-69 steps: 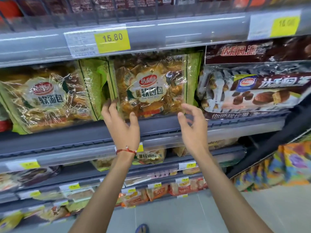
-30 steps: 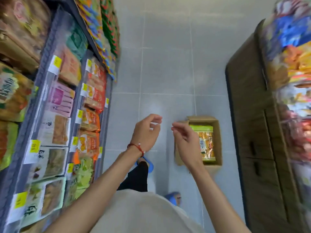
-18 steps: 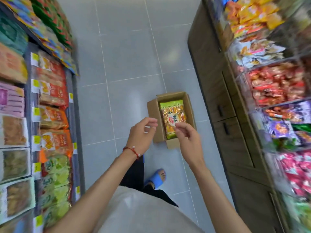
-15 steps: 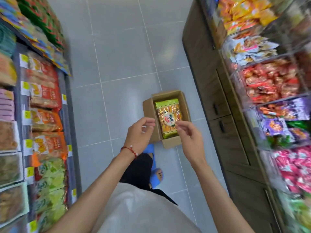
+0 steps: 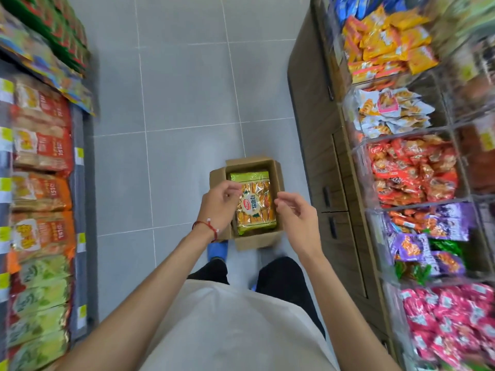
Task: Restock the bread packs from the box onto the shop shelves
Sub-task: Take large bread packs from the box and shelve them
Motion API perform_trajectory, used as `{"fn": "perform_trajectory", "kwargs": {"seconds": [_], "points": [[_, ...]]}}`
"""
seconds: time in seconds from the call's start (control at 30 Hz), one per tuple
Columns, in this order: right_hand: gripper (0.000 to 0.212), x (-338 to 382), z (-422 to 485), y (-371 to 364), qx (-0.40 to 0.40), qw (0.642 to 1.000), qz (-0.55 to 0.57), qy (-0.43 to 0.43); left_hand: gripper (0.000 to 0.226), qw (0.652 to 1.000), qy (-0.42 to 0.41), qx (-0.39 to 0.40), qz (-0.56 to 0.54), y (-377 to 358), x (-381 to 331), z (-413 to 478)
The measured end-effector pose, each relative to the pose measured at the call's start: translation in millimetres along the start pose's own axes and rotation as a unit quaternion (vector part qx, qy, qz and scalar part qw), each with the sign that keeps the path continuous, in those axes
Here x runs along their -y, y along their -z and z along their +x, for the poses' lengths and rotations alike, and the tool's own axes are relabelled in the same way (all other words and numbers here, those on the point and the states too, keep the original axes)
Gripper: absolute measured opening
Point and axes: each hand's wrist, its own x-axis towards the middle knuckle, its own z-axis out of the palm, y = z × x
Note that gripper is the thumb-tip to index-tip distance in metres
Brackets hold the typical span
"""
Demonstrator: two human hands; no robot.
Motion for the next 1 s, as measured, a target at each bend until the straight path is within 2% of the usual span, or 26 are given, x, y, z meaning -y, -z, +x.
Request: {"fn": "perform_trajectory", "kwargs": {"seconds": [0.1, 0.27, 0.47, 0.67, 0.8, 1.0], "points": [[0.021, 4.6, 36.2, 18.4, 0.028, 1.000, -0.008, 0.007, 0.023, 0.999, 0.032, -0.019, -0.008, -19.7, -6.5, 7.7], [0.020, 12.1, 98.7, 47.4, 0.134, 0.989, -0.061, 0.025, 0.022, 0.989, 0.101, -0.096, -0.057, -68.6, -16.0, 17.6], [0.018, 21.8, 161.6, 75.3, 0.239, 0.956, -0.160, 0.066, 0.021, 0.951, 0.198, -0.173, -0.161, -125.7, -20.3, 9.5], [0.019, 8.9, 187.5, 57.2, 0.305, 0.920, -0.241, 0.059, 0.016, 0.897, 0.265, -0.238, -0.263, -140.1, 7.2, 0.9], [0.018, -10.1, 191.5, 32.6, 0.337, 0.897, -0.279, 0.058, 0.014, 0.870, 0.311, -0.237, -0.300, -148.9, 49.9, 0.9], [0.018, -69.1, 226.4, -13.9, 0.338, 0.887, -0.312, 0.028, 0.017, 0.850, 0.365, -0.205, -0.319, -178.1, 122.7, 25.4]]}}
